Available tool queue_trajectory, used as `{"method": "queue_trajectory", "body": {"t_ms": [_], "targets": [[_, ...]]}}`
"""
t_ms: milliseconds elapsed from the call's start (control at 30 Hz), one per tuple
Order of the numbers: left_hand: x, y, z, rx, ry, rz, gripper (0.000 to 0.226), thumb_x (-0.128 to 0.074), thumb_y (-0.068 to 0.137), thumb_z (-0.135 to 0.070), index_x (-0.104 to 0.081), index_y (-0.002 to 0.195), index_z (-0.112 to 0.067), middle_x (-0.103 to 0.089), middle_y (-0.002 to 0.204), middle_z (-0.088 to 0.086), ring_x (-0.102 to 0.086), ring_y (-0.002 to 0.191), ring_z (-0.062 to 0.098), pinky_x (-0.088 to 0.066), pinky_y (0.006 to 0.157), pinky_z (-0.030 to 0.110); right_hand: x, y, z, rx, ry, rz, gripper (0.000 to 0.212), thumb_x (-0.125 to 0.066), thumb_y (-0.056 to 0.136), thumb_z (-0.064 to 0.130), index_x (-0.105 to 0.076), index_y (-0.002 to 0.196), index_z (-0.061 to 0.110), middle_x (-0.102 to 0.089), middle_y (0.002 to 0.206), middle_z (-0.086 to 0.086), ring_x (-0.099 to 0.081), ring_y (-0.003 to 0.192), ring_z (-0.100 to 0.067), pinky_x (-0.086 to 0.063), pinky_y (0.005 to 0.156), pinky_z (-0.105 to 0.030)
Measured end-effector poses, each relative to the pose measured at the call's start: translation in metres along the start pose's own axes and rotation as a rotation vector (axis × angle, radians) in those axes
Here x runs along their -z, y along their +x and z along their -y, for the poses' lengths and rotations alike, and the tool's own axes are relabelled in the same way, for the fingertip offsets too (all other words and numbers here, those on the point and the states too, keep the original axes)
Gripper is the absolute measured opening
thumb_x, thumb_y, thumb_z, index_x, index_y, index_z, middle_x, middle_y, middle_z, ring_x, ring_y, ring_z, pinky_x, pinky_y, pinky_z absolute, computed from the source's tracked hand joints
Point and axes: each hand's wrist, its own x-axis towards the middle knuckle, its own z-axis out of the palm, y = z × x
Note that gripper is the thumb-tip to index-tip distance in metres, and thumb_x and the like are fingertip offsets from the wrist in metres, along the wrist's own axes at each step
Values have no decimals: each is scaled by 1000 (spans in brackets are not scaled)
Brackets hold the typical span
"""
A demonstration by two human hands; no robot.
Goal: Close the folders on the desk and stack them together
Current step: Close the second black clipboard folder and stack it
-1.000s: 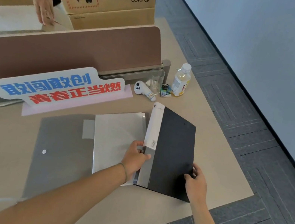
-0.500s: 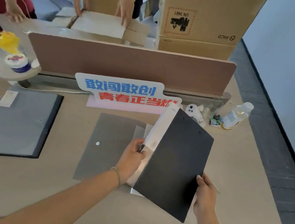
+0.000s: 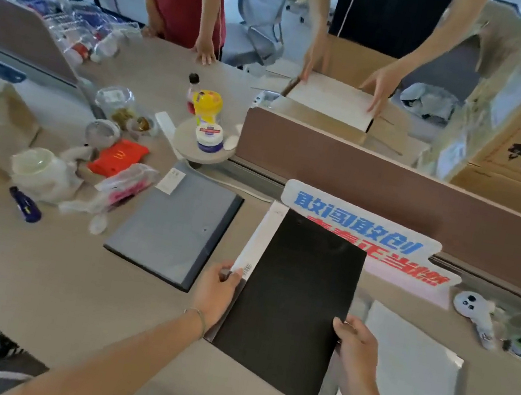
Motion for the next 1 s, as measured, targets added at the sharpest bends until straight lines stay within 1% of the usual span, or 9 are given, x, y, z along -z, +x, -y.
{"method": "queue_trajectory", "body": {"t_ms": [100, 200, 267, 333, 433, 467, 600, 800, 1000], "targets": [[39, 33, 16, 41, 10, -56, 23, -51, 100, -35, -63, 115, -23, -72, 108, -1, -68, 95, 18, -54, 84, 35, -53, 9, 7, -25, -110, 55, 21, -59, 95, 36, -68, 109, 24, -69, 109, 7, -65, 105, -20, -51, 102, -46], [77, 61, 28, 80, 70, -107, 14, -47, 102, -31, -58, 109, -25, -66, 101, -2, -61, 87, 17, -44, 75, 32, -106, 14, 23, -103, -77, 123, 8, -57, 97, 20, -65, 96, 21, -66, 105, 0, -62, 100, -22, -49, 101, -47], [102, 82, 36, 91, 114, -158, 12, -45, 102, -30, -56, 108, -27, -62, 102, -1, -59, 88, 18, -44, 78, 33, -140, 21, 30, -130, -66, 152, 16, -55, 98, 12, -65, 111, 12, -63, 109, -5, -61, 103, -26, -49, 101, -46], [123, 105, 42, 83, 165, -197, 13, -44, 102, -30, -56, 107, -28, -58, 106, 0, -59, 95, 23, -47, 88, 37, -172, 28, 34, -138, -55, 156, 30, -55, 97, 8, -61, 126, 5, -63, 117, -10, -62, 108, -29, -52, 94, -41], [151, 134, 50, 94, 204, -291, 19, -43, 102, -28, -61, 109, -24, -57, 111, 4, -57, 103, 26, -45, 98, 41, -215, 36, 38, -141, -54, 205, 32, -55, 95, 1, -62, 126, 3, -65, 115, -12, -65, 100, -29, -54, 75, -30], [159, 144, 54, 107, 212, -323, 21, -44, 101, -29, -62, 111, -23, -57, 113, 4, -57, 106, 27, -45, 100, 42, -229, 37, 40, -157, -42, 226, 33, -55, 95, 0, -61, 126, 3, -66, 116, -12, -65, 100, -29, -55, 76, -31], [181, 182, 64, 146, 216, -322, 27, -44, 98, -35, -60, 117, -23, -51, 119, 6, -57, 108, 30, -46, 102, 49, -274, 46, 48, -152, -21, 300, 45, -59, 91, 5, -57, 136, 11, -62, 134, -7, -60, 120, -30, -48, 105, -47], [189, 212, 60, 97, 211, -320, 27, -44, 102, -29, -59, 122, -18, -62, 121, 5, -59, 109, 27, -45, 92, 37, -311, 48, 62, -137, 22, 251, 62, -58, 89, 0, -43, 147, 15, -55, 138, 2, -54, 127, -23, -43, 99, -29], [185, 225, 61, 91, 268, -368, 26, -44, 103, -29, -59, 121, -19, -66, 108, 0, -58, 93, 19, -43, 84, 33, -336, 47, 58, -157, 0, 236, 75, -61, 86, 2, -34, 153, 21, -41, 155, 2, -43, 140, -21, -34, 117, -38]]}}
